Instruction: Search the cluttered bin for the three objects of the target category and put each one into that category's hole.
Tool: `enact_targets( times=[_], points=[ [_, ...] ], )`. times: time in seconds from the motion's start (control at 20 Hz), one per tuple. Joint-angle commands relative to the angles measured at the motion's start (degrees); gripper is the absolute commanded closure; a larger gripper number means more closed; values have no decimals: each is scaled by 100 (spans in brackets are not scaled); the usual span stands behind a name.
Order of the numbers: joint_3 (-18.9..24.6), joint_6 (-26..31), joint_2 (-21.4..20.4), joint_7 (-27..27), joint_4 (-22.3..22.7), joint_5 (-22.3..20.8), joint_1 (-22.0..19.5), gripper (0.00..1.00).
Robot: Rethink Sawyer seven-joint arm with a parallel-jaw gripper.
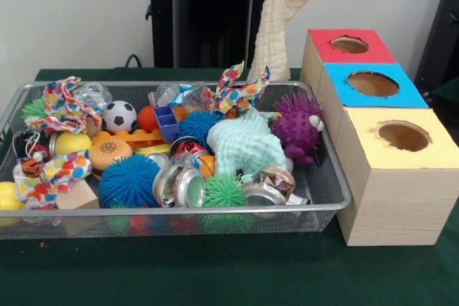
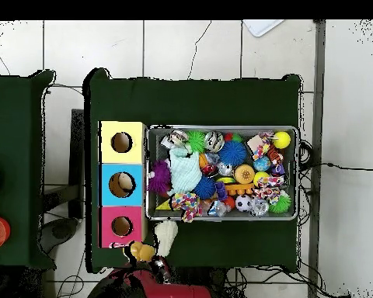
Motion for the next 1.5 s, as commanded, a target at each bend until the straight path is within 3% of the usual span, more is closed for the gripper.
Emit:
enact_targets(
  times=[0.05,0.25,0.45,0.7,1.2,1.5],
  points=[
    [-437,-564,-112,2028,194,380,180,100],
    [-410,-733,380,1960,-206,237,113,100],
    [-359,-790,1150,1955,-969,-103,62,100],
    [-313,-771,1775,1746,-1639,-145,58,100],
    [-472,-81,2250,1710,-2600,-121,351,100],
    [-654,906,2279,1799,-3331,-139,679,100]
  ],
)
